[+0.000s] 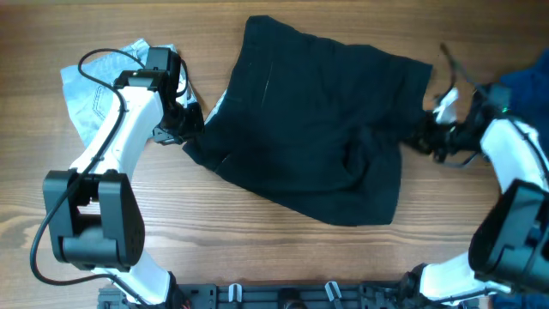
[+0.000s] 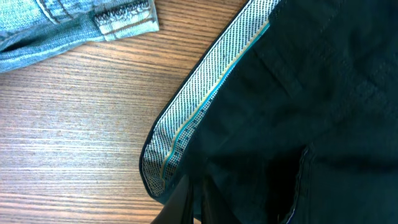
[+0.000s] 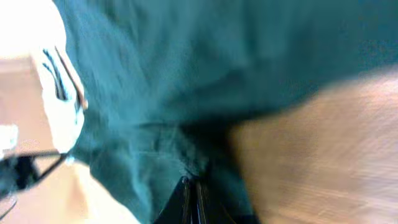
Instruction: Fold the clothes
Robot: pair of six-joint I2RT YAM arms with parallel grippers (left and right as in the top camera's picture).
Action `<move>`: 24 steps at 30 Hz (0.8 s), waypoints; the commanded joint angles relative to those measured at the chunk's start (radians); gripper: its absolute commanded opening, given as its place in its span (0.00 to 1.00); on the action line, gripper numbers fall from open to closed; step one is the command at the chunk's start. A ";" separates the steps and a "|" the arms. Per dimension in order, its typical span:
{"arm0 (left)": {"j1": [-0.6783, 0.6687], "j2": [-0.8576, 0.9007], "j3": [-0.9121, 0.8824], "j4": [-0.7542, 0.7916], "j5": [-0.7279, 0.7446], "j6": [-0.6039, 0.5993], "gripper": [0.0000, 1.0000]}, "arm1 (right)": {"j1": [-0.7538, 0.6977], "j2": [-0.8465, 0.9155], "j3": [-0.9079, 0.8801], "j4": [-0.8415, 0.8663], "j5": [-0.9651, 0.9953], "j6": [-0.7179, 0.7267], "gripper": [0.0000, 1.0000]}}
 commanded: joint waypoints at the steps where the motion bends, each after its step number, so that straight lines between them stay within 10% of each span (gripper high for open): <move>1: 0.005 0.000 -0.006 -0.002 0.012 -0.006 0.06 | -0.009 -0.044 0.115 -0.046 0.273 -0.011 0.04; 8: 0.005 0.001 -0.006 -0.005 0.019 -0.005 0.24 | -0.064 -0.043 0.117 -0.069 0.624 0.152 0.04; 9: 0.005 0.001 -0.006 -0.005 0.021 -0.005 0.30 | -0.077 -0.043 0.116 -0.102 0.677 0.188 0.15; 10: 0.005 0.001 -0.006 -0.005 0.034 -0.005 0.38 | -0.090 -0.043 0.115 -0.132 0.671 0.199 0.56; 12: 0.005 0.001 -0.006 -0.005 0.054 -0.004 0.49 | -0.099 -0.043 0.108 -0.193 0.596 0.159 0.69; 18: 0.005 0.001 -0.006 -0.007 0.056 -0.002 0.64 | -0.053 -0.043 -0.070 -0.272 0.292 -0.042 0.72; 24: 0.005 0.001 -0.006 -0.008 0.056 -0.002 0.70 | 0.115 -0.043 -0.347 -0.080 0.262 0.061 0.72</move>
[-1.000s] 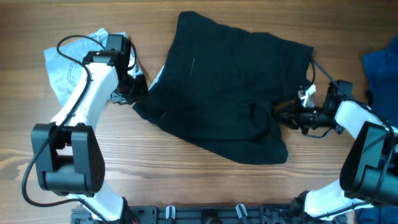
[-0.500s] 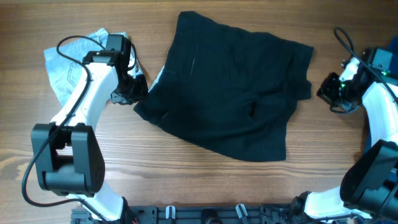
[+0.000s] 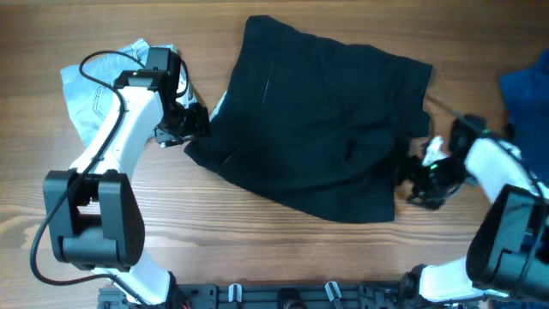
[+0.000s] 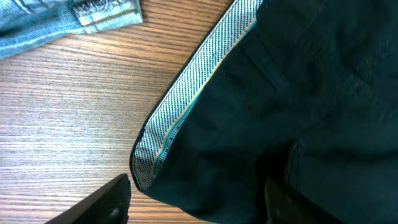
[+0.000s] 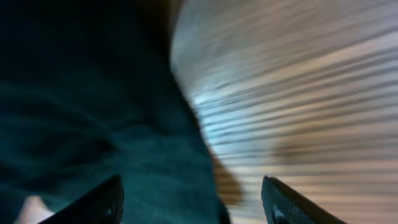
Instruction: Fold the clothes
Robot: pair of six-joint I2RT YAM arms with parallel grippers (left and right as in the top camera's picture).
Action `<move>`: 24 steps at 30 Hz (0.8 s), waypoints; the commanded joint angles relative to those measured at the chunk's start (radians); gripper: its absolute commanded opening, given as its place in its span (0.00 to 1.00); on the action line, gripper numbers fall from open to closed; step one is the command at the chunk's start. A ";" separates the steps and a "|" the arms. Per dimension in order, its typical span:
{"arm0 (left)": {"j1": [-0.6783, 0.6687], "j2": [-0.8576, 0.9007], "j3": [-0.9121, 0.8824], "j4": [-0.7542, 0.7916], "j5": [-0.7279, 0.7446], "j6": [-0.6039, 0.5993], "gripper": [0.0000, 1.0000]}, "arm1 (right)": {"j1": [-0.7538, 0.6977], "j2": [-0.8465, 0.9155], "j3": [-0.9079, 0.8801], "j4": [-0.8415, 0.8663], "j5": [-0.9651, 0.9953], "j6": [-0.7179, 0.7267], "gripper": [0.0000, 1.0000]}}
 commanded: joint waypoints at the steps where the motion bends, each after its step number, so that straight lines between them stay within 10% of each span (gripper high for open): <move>1: 0.005 0.001 -0.006 -0.002 0.011 0.005 0.70 | 0.089 -0.004 -0.134 0.053 -0.055 0.094 0.71; 10: 0.005 0.000 -0.006 -0.001 0.011 0.005 0.63 | 0.143 -0.103 -0.156 -0.011 -0.082 0.134 0.06; 16: 0.005 0.001 -0.006 0.000 0.011 0.005 0.37 | 0.142 -0.375 0.140 -0.309 0.053 0.193 0.04; 22: 0.005 0.001 -0.006 -0.002 0.011 0.005 0.36 | 0.142 -0.471 0.235 -0.489 0.160 0.218 0.04; 24: 0.005 0.000 -0.006 -0.019 0.011 0.005 0.52 | 0.142 -0.471 0.235 -0.534 0.191 0.216 0.04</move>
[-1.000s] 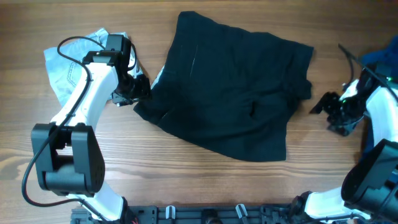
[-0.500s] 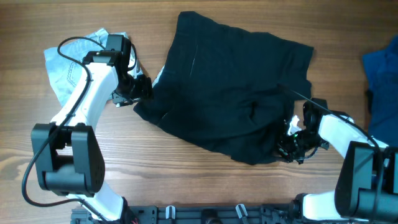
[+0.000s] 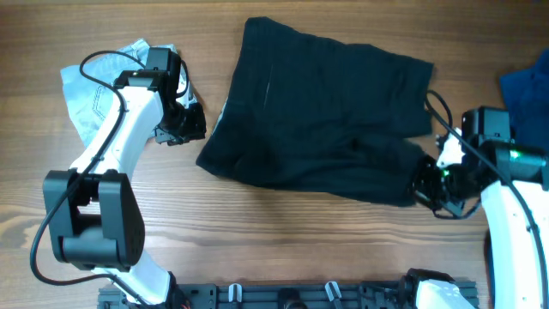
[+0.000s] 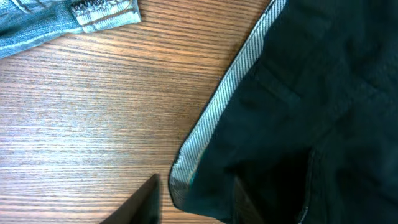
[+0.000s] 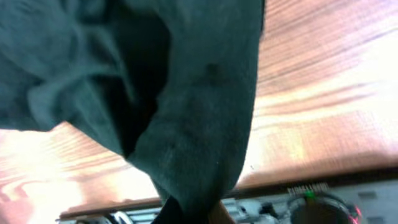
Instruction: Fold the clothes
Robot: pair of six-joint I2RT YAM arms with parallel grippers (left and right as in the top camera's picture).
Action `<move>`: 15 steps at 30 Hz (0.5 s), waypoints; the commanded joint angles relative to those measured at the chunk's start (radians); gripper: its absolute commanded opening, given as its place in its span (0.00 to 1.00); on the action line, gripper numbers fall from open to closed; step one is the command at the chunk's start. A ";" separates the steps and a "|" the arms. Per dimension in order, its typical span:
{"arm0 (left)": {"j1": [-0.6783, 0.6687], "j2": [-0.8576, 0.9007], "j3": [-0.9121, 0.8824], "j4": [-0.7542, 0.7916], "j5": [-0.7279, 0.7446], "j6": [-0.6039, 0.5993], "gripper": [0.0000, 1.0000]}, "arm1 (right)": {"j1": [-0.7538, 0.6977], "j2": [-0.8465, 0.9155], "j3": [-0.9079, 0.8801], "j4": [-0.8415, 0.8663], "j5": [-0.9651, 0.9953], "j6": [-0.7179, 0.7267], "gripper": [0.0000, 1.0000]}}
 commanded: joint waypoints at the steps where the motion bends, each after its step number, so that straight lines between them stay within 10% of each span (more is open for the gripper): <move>1: 0.005 0.000 -0.006 -0.033 0.009 -0.002 0.57 | 0.004 0.001 0.006 -0.056 0.101 0.018 0.04; 11: 0.001 0.001 -0.233 0.015 0.215 -0.006 0.72 | 0.004 0.001 0.005 -0.006 0.113 0.011 0.04; 13: 0.001 0.001 -0.324 0.094 0.296 -0.006 0.63 | 0.004 0.001 0.005 -0.002 0.114 0.011 0.04; 15: 0.001 0.001 -0.378 0.175 0.329 -0.006 0.29 | 0.004 0.001 0.005 0.009 0.114 0.010 0.04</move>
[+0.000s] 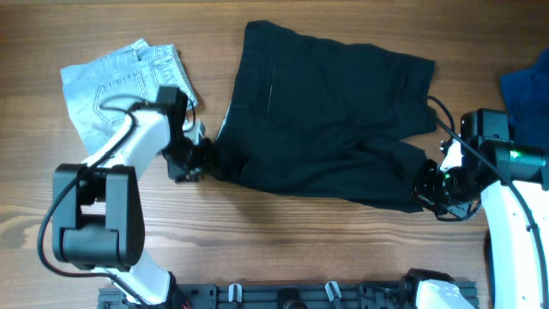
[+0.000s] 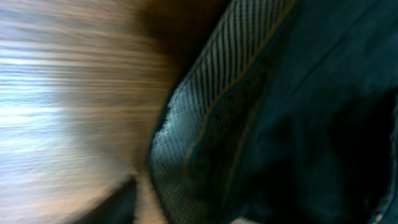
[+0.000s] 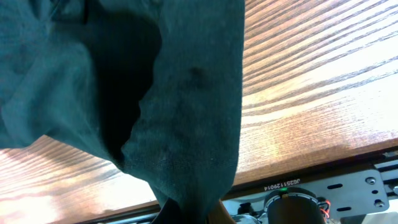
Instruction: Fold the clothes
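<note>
Black shorts (image 1: 326,112) lie spread across the middle of the table. My left gripper (image 1: 199,160) is at their lower left corner. The blurred left wrist view shows the patterned waistband lining (image 2: 205,124) reaching between open jaws. One dark finger (image 2: 115,202) shows beside it and the other is lost against the dark cloth. My right gripper (image 1: 426,190) is shut on the lower right corner of the shorts. In the right wrist view the dark cloth (image 3: 186,124) bunches down into the jaws (image 3: 193,214).
Folded light-blue denim (image 1: 129,81) lies at the back left. A blue garment (image 1: 527,86) shows at the right edge. The table's front edge and a metal rail (image 3: 311,186) are just behind my right gripper.
My left gripper has moved from beside the denim down to the lower left corner of the shorts, and the denim now shows whole. My right gripper still holds the lower right corner.
First both grippers were shut on the shorts, left at the left corner and right at the right edge. Then both were open, the right one lower down. Then the right was shut on the lower right corner and the shorts lay flatter. Now the left is at the waistband.
</note>
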Robot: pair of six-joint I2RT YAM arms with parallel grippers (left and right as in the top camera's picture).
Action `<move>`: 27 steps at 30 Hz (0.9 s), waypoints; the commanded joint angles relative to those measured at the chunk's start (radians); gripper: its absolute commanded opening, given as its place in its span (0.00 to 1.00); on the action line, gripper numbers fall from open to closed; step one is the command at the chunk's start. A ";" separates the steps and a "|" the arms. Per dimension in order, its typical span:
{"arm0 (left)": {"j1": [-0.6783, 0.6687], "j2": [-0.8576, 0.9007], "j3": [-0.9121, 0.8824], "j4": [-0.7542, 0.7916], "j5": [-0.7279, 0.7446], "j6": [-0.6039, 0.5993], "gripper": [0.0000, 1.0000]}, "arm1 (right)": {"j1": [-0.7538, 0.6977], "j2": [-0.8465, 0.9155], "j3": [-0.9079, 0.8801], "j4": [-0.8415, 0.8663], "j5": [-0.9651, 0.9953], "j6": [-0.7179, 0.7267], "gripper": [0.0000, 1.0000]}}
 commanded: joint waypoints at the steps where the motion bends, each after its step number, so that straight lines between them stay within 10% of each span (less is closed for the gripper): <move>1: 0.001 0.000 -0.085 0.082 0.135 0.003 0.06 | 0.004 -0.001 0.005 0.015 0.026 0.006 0.04; 10: 0.080 -0.309 0.045 -0.277 0.132 0.165 0.04 | 0.004 -0.004 0.061 -0.089 0.007 -0.021 0.04; 18: 0.090 -0.583 0.184 -0.022 0.132 0.092 0.04 | 0.004 0.050 0.310 0.088 -0.032 -0.042 0.05; 27: 0.054 -0.314 0.184 0.388 0.132 -0.034 0.05 | -0.010 0.404 0.310 0.431 -0.087 0.010 0.07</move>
